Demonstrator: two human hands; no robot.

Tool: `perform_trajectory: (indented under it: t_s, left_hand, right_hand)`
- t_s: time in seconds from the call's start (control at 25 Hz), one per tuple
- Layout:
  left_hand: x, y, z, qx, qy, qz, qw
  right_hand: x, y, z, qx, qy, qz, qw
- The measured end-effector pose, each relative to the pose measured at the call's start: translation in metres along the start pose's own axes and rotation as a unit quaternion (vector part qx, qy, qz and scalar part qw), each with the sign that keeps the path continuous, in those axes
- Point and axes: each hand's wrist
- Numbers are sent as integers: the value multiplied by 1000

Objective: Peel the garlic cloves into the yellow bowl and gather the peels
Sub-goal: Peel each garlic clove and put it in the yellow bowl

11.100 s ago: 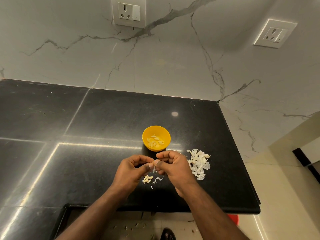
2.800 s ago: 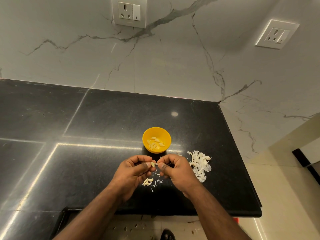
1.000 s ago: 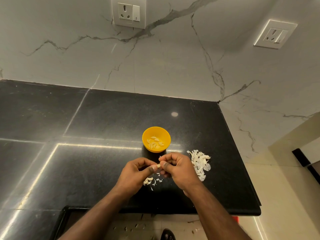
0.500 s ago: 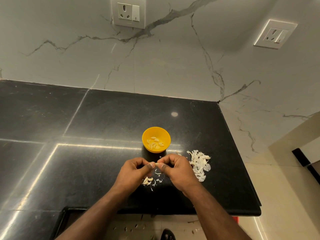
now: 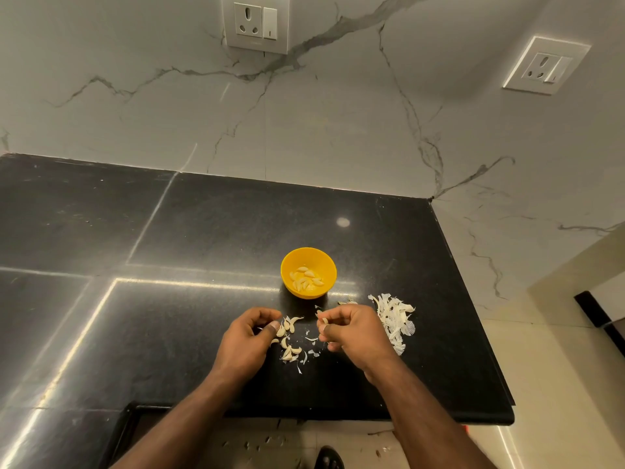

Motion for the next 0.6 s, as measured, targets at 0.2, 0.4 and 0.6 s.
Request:
perform_trajectory:
  t_s: [0.2,0.4,0.6]
  left_hand:
    - [-1,1,-1,-12,-15,-19,1000]
    - [-3,1,-4,-18,-22,-22,999]
    - [-5,-1,-4,-7,-25,-19,999]
  right_hand:
    - [2,-3,-1,-65,16,-25,997]
    - [20,-1,22,-6,-82,-89,993]
    - [19,7,22,-49,-55,-30,997]
Point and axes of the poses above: each hand's wrist, its own x-axis towards the middle knuckle, its own y-axis out of the palm, z = x × y, and after that the axes turned 15 degrees about z, right-handed
